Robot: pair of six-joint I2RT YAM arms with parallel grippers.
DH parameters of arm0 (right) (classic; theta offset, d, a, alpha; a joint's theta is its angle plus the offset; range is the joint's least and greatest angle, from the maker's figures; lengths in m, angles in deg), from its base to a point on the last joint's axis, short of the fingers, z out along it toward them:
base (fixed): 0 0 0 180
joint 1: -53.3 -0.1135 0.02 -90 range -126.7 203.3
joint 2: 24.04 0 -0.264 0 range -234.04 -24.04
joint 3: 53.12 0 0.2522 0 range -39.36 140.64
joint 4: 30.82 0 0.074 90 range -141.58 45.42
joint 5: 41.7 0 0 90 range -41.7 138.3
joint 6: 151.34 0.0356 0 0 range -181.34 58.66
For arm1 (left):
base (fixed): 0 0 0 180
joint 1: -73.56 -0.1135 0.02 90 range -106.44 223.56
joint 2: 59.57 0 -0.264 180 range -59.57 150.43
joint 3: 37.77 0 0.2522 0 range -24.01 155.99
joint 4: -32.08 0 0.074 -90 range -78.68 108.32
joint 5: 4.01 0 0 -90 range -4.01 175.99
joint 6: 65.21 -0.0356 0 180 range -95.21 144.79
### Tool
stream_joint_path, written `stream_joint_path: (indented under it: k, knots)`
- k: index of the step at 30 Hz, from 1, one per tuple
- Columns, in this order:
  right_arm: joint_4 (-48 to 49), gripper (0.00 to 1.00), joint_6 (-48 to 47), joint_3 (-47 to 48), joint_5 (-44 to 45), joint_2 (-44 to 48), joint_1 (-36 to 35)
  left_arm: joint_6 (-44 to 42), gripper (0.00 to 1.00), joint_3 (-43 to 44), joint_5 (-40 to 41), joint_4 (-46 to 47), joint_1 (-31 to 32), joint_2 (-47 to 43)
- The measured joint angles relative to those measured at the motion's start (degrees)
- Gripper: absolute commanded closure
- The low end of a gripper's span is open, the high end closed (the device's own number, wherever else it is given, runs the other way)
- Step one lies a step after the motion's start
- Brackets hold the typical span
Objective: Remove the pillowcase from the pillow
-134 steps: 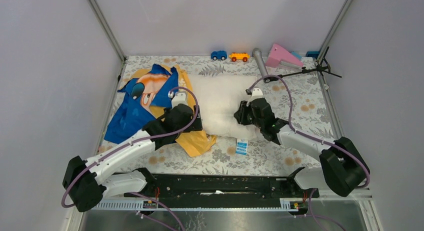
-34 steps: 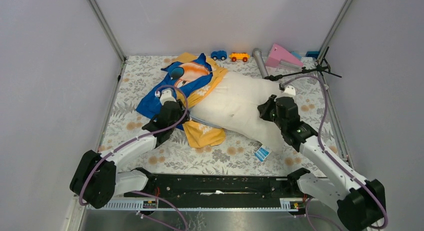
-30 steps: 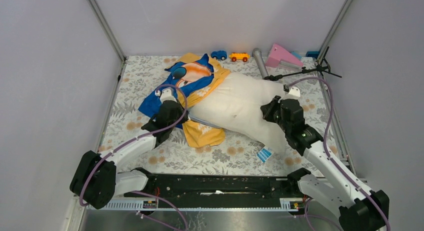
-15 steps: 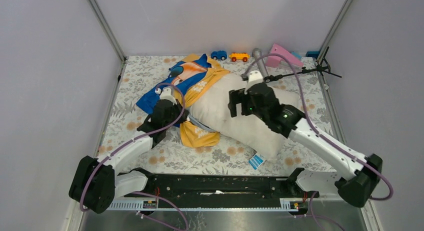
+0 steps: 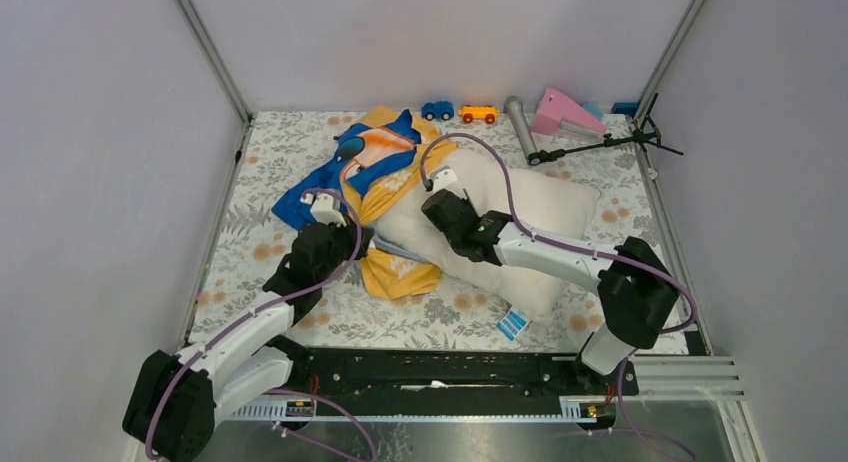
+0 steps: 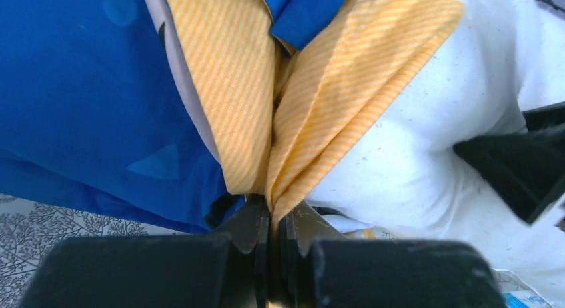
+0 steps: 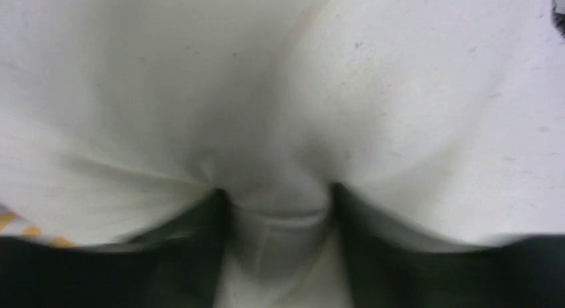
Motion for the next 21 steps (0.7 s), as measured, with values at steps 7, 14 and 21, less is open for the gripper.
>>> stream_joint_path:
  k: [7,14,21]
  knots:
    - [11.32,1.00,3.43,-6.75,6.49,0.90,-0.50,1.14,1.00,-2.84,5.70,-1.36,0.72,-6.95]
    - [27.17,1.00,12.37,-25.81,2.43,20.76,5.49,4.46,1.00,-3.65,12.92,-5.05,1.42,-12.24]
    - [35.19,1.00,20.65,-42.27,1.62,40.02,10.54,8.61,1.00,-3.76,14.21,-6.80,2.95,-14.71]
